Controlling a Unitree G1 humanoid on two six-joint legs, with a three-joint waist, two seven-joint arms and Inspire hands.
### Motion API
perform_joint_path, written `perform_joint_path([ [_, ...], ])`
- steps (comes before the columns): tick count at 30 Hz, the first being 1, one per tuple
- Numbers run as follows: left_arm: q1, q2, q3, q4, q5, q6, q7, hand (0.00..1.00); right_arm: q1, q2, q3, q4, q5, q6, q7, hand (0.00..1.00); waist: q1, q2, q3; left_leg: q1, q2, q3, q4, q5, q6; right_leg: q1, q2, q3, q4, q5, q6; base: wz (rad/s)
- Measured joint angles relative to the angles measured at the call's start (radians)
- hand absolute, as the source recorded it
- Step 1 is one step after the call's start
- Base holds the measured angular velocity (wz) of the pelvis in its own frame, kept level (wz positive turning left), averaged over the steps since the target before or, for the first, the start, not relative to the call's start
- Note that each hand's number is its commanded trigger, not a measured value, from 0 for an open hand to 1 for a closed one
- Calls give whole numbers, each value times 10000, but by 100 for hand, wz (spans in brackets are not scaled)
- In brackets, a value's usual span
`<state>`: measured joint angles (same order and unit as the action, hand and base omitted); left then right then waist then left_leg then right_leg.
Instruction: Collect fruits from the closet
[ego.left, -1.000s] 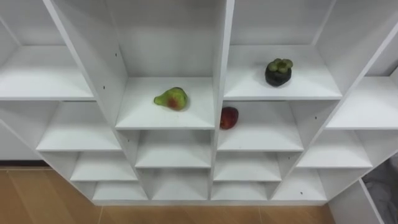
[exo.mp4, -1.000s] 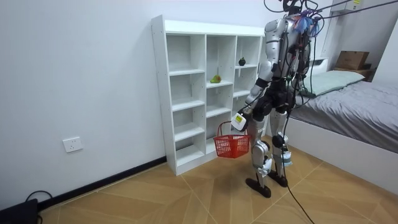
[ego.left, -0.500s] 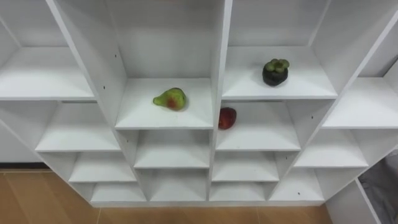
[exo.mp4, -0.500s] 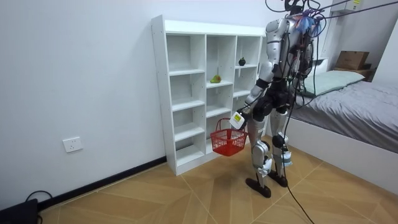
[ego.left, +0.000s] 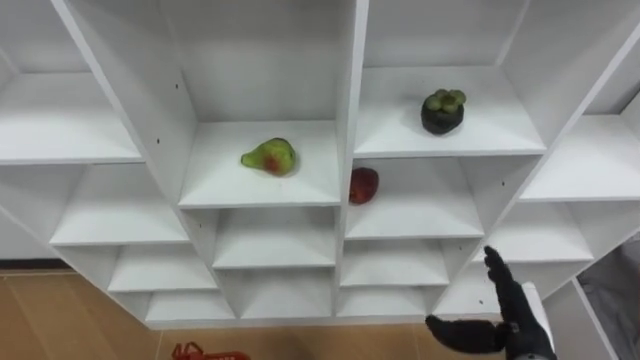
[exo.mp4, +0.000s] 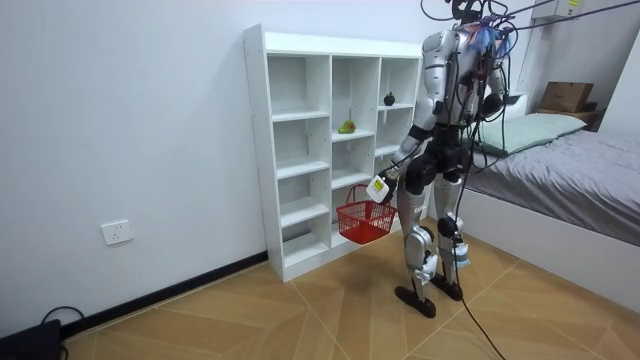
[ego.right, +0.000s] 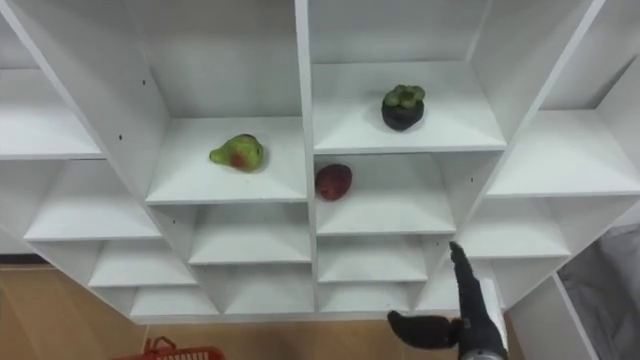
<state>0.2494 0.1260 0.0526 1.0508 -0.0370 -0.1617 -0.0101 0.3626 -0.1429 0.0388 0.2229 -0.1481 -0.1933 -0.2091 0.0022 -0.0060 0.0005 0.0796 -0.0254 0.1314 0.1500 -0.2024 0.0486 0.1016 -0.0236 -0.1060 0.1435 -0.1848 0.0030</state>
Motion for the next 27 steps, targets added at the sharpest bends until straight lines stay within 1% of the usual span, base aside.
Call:
perform_joint_path([
  [1,51,-15,21,0,22,-6,-13,100,113,-2,-36,-615,-218,-9,-19,0,24,-19,-24,-12,4,42,-21,0,0,-37,5,61,35,0,0,-12],
  [2,62,-12,24,0,11,-19,-36,100,135,-2,-37,-1181,-345,-37,-52,0,19,-1,2,-43,13,64,-30,1,1,-72,10,105,93,0,0,-12],
  [3,73,-13,26,0,-4,-22,-54,100,150,-5,-43,-1422,-409,-93,-93,0,9,1,-3,-64,12,71,-29,1,2,-126,10,140,97,0,0,-13],
  [4,73,-10,29,0,-17,-32,-138,100,140,-15,-70,-1752,-540,-299,-213,0,9,4,-7,-117,24,97,-23,2,4,-171,11,189,101,2,1,-7],
  [5,62,-8,29,1,-9,-47,-235,100,134,-15,-102,-2036,-603,-385,-336,0,23,-1,-10,-153,39,93,-7,3,5,-195,6,192,102,7,9,-5],
  [7,75,-1,40,12,5,-114,-316,100,114,-15,-162,-2444,-652,-417,-445,0,14,2,-13,-152,59,93,-8,3,6,-193,4,200,101,9,12,0],
  [8,88,13,46,26,-6,-146,-417,100,94,-15,-219,-2646,-717,-553,-547,0,23,11,-9,-153,64,93,-12,3,6,-195,5,197,100,9,12,0],
  [11,62,11,27,143,-70,-213,-467,100,-50,-36,-241,-2976,-704,-761,-813,0,24,32,-20,-131,81,98,-15,3,5,-169,24,221,100,10,11,0],
  [14,-17,13,19,310,-91,-233,-488,100,-207,-117,-230,-3439,-626,-767,-940,0,21,77,-37,-120,98,98,-16,5,1,-159,42,224,100,14,4,0],
  [16,-6,17,0,311,-115,-233,-485,100,-325,-164,-222,-3632,-521,-783,-1043,0,23,75,-33,-80,107,98,-18,8,-5,-125,53,224,100,16,0,0],
  [20,-22,27,11,355,-114,-233,-452,100,-521,-246,-222,-3816,-524,-782,-1167,0,44,20,-9,-18,117,98,-26,9,-11,-50,62,207,101,17,-2,0],
  [24,-44,80,27,355,-110,-208,-491,100,-599,-262,-228,-3939,-460,-775,-1175,0,51,-46,-16,-23,115,95,-25,8,-11,-55,59,194,103,19,-5,0],
  [27,-35,111,50,339,-98,-156,-540,100,-705,-348,-244,-4035,-471,-742,-1180,0,59,-85,-25,-53,115,94,-6,8,-11,-85,55,183,115,22,-8,0],
])
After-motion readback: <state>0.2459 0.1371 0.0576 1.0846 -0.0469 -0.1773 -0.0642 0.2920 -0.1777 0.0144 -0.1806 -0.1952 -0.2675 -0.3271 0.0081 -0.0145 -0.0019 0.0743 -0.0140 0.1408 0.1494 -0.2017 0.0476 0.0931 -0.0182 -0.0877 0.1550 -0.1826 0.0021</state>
